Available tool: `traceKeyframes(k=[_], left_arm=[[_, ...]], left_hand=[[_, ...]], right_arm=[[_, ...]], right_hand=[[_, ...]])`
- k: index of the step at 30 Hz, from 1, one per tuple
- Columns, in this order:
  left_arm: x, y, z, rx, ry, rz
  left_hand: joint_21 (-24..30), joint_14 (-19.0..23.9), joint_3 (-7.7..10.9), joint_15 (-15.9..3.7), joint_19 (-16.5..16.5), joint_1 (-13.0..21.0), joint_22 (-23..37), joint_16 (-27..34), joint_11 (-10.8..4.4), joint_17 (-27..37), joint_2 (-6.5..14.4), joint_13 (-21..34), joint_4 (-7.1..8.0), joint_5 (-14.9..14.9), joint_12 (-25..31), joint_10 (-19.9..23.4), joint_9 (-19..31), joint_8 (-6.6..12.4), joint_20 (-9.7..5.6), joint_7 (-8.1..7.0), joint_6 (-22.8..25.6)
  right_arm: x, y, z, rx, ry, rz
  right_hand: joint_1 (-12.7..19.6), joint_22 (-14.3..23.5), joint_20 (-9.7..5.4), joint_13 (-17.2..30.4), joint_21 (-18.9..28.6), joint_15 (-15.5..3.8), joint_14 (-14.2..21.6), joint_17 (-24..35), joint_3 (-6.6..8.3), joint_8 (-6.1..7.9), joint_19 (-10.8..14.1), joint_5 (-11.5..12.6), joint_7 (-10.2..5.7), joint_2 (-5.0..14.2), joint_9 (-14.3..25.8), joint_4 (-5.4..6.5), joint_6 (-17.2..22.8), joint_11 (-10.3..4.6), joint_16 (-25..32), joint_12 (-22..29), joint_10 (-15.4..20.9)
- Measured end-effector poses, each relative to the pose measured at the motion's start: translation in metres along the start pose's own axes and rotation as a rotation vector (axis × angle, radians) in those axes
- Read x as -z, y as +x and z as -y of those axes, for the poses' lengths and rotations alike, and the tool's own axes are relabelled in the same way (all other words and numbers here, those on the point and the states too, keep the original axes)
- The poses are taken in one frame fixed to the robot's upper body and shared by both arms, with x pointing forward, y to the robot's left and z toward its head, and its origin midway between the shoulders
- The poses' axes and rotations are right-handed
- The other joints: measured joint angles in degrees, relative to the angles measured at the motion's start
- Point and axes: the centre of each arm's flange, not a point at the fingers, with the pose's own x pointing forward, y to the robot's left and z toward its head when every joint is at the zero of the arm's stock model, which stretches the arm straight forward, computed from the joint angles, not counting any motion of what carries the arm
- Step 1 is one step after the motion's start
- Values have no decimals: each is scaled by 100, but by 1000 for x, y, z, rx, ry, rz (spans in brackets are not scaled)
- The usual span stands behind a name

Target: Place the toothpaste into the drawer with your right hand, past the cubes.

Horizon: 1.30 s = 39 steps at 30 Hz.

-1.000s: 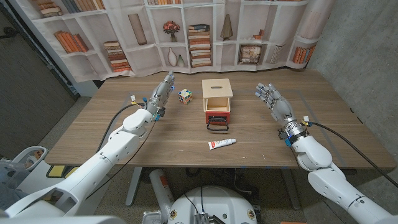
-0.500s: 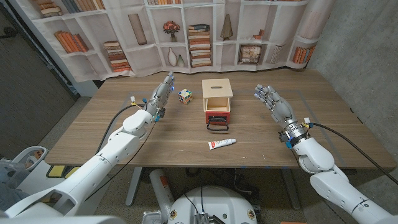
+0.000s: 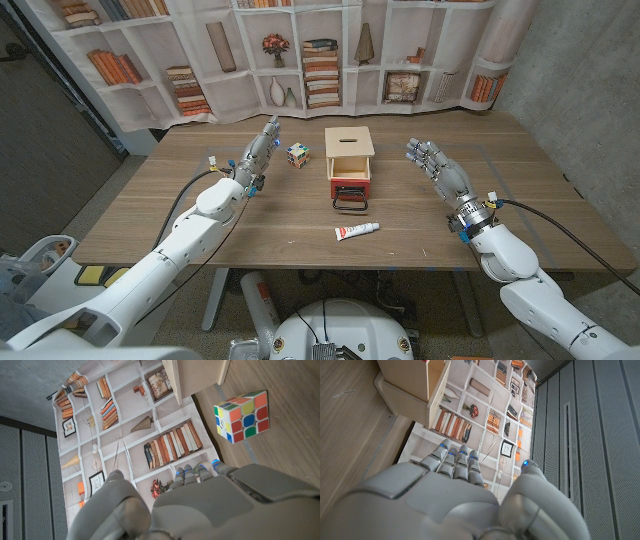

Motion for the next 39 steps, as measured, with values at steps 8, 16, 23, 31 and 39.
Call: traceKeyframes(k=[8,16,23,31,39], left_arm=[[0,-1,0,0,1,-1],[1,-2,0,1,2,-4],[1,-2,2,5,2,-7],[2,0,3,10,2,-9],[2,1,4,15,5,-9]], left_hand=[[0,0,0,0,0,0,-1,0,0,0,0,0,0,0,0,0,0,0,0,0,0],[0,0,0,0,0,0,-1,0,0,0,0,0,0,0,0,0,0,1,0,0,0],[0,0,-18,0,0,0,-1,0,0,0,0,0,-18,0,-29,0,0,4,0,0,0],[0,0,-17,0,0,0,-1,0,0,0,0,0,-18,0,-29,0,0,4,0,0,0],[0,0,-17,0,0,0,-2,0,0,0,0,0,-18,0,-29,0,0,4,0,0,0]], right_arm=[[-1,-3,-5,-11,0,-2],[-1,-7,-10,-19,-12,0],[-2,-11,-14,-22,-24,1],[-4,-15,-19,-26,-50,-1],[-6,-17,-22,-29,-72,-1]], right_hand=[[30,0,0,0,-21,-21,21,0,23,0,0,0,-31,31,0,-23,31,0,0,0,0],[30,0,0,0,-42,0,42,0,23,0,-1,0,-9,32,0,-23,52,-22,0,0,20],[59,0,0,0,-42,0,42,0,17,0,-1,0,-9,2,0,-65,51,-22,0,0,20],[101,0,-21,0,-63,0,42,0,33,0,20,0,-9,22,0,-80,51,-22,0,0,20],[159,0,-31,0,-85,0,41,0,47,0,30,0,-9,23,0,-94,51,-1,0,0,40]])
